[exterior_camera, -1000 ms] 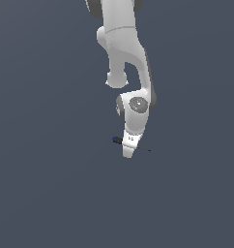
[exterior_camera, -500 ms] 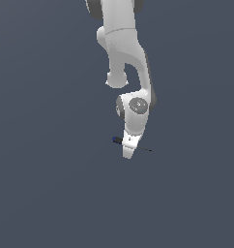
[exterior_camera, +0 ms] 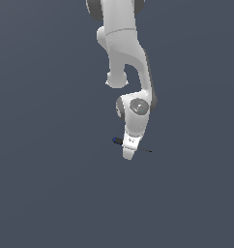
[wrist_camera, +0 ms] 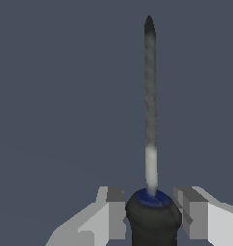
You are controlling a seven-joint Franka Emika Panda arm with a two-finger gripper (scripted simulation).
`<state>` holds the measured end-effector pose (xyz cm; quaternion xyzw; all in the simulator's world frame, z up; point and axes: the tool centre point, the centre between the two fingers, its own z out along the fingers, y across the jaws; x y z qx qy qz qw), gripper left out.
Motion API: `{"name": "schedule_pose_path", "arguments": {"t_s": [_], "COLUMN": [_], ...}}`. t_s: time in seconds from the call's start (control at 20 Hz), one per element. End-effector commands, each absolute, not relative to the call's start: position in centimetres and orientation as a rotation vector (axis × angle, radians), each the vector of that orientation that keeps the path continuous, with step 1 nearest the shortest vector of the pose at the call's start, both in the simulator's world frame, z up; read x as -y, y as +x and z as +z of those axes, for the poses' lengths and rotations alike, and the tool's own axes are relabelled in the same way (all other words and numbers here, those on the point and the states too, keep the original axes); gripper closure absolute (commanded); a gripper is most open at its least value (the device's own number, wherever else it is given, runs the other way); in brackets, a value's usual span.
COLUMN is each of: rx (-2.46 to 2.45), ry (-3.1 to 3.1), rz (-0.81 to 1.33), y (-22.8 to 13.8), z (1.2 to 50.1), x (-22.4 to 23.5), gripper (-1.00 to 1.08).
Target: Pick up the object and move it to a goal position.
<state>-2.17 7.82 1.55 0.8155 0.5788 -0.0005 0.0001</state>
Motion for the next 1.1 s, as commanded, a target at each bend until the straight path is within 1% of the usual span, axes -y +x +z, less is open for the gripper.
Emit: {"name": "schedule_pose_path", "arguments": {"t_s": [0.0, 0.3, 0.75, 1.05], "rx": [-1.819, -1.819, -1.819, -1.819], "ry": [2.561, 2.562, 2.562, 2.562], "rz": [0.0, 0.0, 0.0, 0.0], "y": [-1.6, 0.5, 4.7, 6.4], "z": [1.6, 1.7, 1.9, 2.0], "x": [-8.1, -8.7, -10.1, -10.6], "gripper": [1.08, 1.08, 1.08, 1.08]}}
